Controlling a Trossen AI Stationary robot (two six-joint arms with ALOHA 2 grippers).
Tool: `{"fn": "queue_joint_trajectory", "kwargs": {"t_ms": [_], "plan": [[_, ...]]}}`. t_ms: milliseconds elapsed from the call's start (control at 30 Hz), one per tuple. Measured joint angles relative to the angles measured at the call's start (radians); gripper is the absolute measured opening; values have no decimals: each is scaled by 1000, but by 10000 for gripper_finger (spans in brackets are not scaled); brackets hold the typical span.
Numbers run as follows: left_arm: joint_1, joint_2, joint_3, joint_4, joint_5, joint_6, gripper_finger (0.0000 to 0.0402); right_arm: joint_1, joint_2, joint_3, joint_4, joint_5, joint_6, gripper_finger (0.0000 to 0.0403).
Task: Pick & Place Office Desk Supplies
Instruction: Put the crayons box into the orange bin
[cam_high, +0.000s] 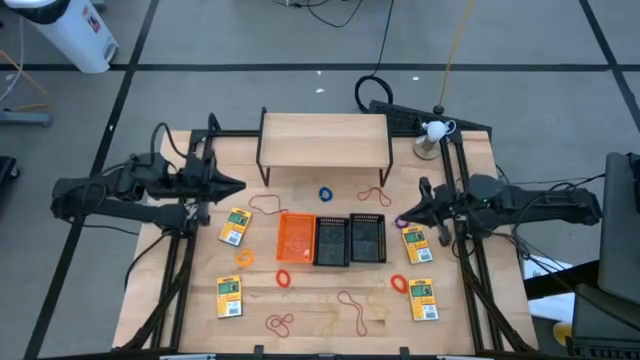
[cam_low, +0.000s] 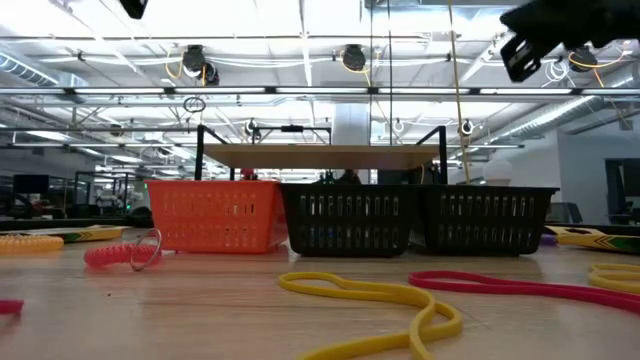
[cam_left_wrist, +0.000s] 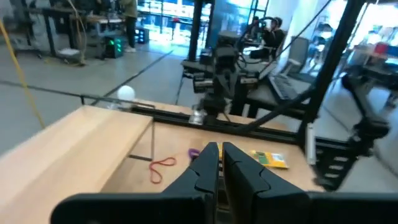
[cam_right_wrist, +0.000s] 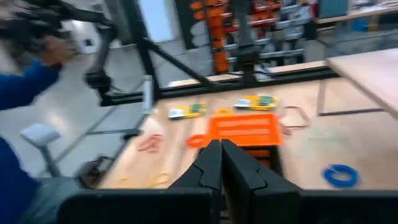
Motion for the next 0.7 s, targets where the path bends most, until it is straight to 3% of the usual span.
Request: {"fn": "queue_joint_trajectory", "kwargs": {"t_ms": [167, 267, 500, 700], "plan": [[-1, 4, 0, -46, 5, 186, 21, 0, 0, -24, 29, 18, -43, 0], [0, -15, 0, -90, -29, 214, 21, 0, -4, -24, 30, 15, -43, 0], [0, -65, -1, -231, -55, 184, 21, 0, -5, -24, -100, 20, -34, 0], [-23, -135, -115, -230, -37, 110, 21, 0, -5, -25, -159, 17, 36, 0]]}}
